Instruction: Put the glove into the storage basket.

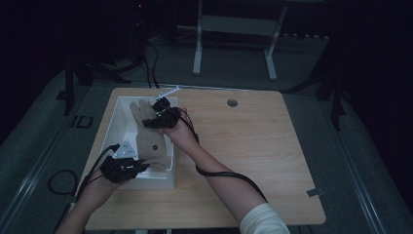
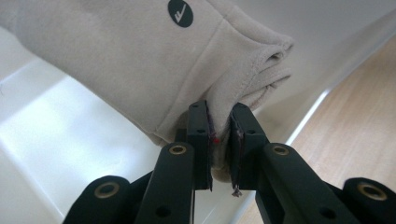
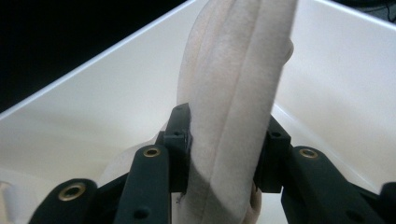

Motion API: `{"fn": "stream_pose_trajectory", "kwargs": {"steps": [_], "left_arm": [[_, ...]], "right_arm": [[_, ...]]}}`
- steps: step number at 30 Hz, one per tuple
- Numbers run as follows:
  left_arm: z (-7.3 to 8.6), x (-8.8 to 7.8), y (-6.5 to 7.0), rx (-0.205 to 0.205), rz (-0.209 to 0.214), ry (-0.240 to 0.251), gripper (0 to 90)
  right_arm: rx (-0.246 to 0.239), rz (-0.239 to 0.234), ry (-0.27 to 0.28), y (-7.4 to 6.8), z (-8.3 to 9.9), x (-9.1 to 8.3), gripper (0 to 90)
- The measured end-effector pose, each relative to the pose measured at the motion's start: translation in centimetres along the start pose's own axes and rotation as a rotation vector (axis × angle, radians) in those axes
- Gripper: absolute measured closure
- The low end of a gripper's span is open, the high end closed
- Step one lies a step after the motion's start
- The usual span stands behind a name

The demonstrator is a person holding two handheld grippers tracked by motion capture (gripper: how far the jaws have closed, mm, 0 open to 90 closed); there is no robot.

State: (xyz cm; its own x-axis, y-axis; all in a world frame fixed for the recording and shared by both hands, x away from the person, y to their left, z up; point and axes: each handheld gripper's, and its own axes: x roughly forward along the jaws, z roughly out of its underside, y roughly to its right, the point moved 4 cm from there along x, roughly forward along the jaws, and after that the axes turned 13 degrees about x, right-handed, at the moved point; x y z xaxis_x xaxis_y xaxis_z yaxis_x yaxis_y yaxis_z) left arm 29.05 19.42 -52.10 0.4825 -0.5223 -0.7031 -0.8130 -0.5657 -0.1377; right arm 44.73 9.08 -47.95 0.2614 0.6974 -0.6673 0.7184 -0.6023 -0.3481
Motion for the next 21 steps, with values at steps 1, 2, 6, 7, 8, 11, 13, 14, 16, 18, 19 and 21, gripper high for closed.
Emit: {"fn": "stream_pose_trajectory", "kwargs": {"steps": [1,2,6,7,8,11,13,14,16,18,19,21], "left_arm": [[0.2,0.2,0.0,-0.004,-0.005,0.003,80.9],[0.3,0.3,-0.1,-0.004,-0.012,0.002,80.9],[0.7,0.6,-0.3,-0.018,-0.017,0.004,80.8],[0.7,0.7,-0.4,-0.019,-0.020,0.005,80.8],[0.7,0.7,-0.4,-0.019,-0.020,0.005,80.8],[0.9,0.7,-0.8,-0.035,-0.032,0.010,80.5],[0.9,0.8,-0.9,-0.041,-0.034,0.002,79.6],[0.9,0.9,-0.9,-0.050,-0.034,-0.011,76.5],[0.9,1.1,-0.9,-0.057,-0.036,-0.024,62.3],[0.8,1.3,-0.7,-0.058,-0.048,-0.033,57.7],[0.8,1.3,-0.7,-0.072,-0.053,-0.025,55.2],[0.7,1.3,-0.6,-0.084,-0.057,-0.016,52.3]], "right_arm": [[-0.001,0.003,-0.005,0.1,0.0,0.1,63.9],[-0.003,0.006,-0.008,0.1,0.0,0.2,64.0],[-0.032,0.038,-0.040,-0.2,-0.1,0.5,63.6],[-0.036,0.044,-0.044,-0.2,-0.2,0.6,63.6],[-0.038,0.050,-0.044,-0.3,-0.3,0.7,63.6],[-0.043,0.069,-0.062,-0.3,-0.7,1.0,62.7],[-0.044,0.078,-0.074,-0.2,-0.9,1.2,59.8],[-0.041,0.084,-0.088,-0.1,-1.0,1.3,55.6],[-0.036,0.091,-0.098,-0.1,-1.0,1.4,50.5],[-0.033,0.118,-0.109,0.2,-1.1,1.5,41.7],[-0.026,0.130,-0.092,0.6,-1.3,1.2,36.9],[-0.018,0.126,-0.081,0.8,-1.5,0.8,33.7]]}}
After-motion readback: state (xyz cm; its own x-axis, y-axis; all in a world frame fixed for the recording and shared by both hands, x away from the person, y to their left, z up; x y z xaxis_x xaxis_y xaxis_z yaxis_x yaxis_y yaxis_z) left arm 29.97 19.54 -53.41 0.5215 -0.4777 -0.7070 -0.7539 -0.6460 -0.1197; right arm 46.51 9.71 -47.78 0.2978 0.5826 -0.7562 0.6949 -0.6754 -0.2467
